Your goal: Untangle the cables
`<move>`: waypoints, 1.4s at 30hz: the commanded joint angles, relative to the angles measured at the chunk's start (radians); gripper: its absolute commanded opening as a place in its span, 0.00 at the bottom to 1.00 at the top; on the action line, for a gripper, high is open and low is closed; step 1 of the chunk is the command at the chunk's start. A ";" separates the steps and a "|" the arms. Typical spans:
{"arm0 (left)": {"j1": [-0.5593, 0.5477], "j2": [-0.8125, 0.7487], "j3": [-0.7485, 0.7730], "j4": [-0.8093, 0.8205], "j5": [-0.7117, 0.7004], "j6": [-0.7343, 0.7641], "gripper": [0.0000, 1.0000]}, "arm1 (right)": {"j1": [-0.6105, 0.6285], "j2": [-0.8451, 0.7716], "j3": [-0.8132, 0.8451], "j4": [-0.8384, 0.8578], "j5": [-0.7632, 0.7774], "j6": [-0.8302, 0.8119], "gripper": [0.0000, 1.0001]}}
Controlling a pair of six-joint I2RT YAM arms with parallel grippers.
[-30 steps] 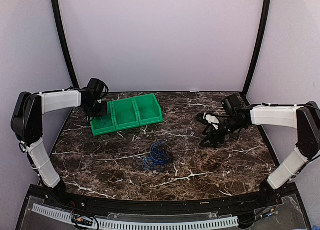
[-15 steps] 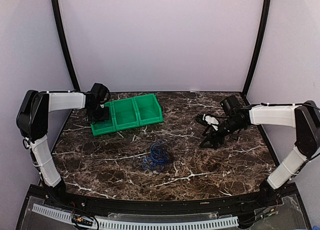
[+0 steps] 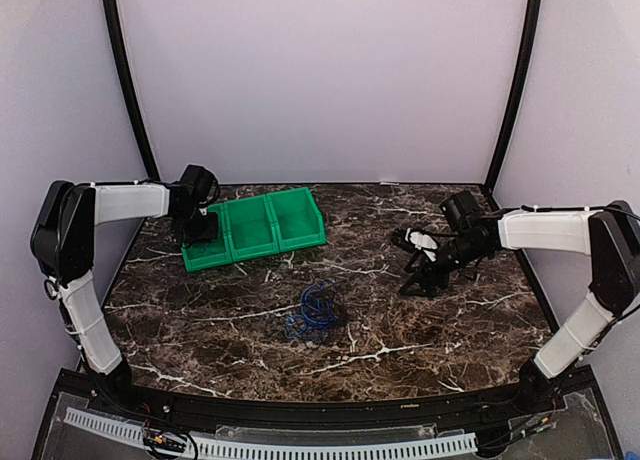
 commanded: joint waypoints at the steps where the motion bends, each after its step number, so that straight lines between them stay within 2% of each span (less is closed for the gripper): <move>1: 0.006 -0.091 0.019 -0.034 -0.004 -0.001 0.18 | -0.003 0.015 0.024 -0.003 0.000 -0.009 0.76; 6: 0.006 -0.128 0.017 -0.054 -0.014 -0.001 0.23 | -0.003 0.020 0.023 -0.005 -0.004 -0.010 0.76; 9: 0.006 -0.165 0.012 -0.066 -0.024 -0.001 0.30 | -0.002 0.021 0.026 -0.007 -0.001 -0.012 0.75; 14: 0.006 -0.228 -0.004 -0.077 -0.032 0.003 0.36 | -0.001 0.024 0.026 -0.009 0.001 -0.012 0.75; 19: 0.005 -0.348 -0.049 -0.060 0.040 -0.003 0.39 | -0.001 0.024 0.028 -0.009 0.003 -0.013 0.75; 22: -0.005 -0.452 -0.103 -0.020 0.141 0.003 0.41 | 0.000 0.025 0.027 -0.011 0.003 -0.015 0.75; 24: -0.043 -0.521 -0.142 0.020 0.156 0.018 0.41 | -0.001 0.027 0.028 -0.010 0.004 -0.016 0.75; 29: -0.253 -0.614 -0.185 0.049 0.160 0.061 0.41 | 0.005 0.035 0.030 -0.011 0.007 -0.018 0.75; 34: -0.418 -0.627 -0.260 0.090 0.197 0.019 0.41 | 0.012 0.045 0.034 -0.012 0.009 -0.018 0.75; 39: -0.514 -0.595 -0.384 0.207 0.254 -0.039 0.41 | 0.023 0.057 0.035 -0.012 0.013 -0.018 0.75; 42: -0.596 -0.548 -0.410 0.258 0.233 -0.079 0.41 | 0.032 0.066 0.035 -0.013 0.017 -0.016 0.75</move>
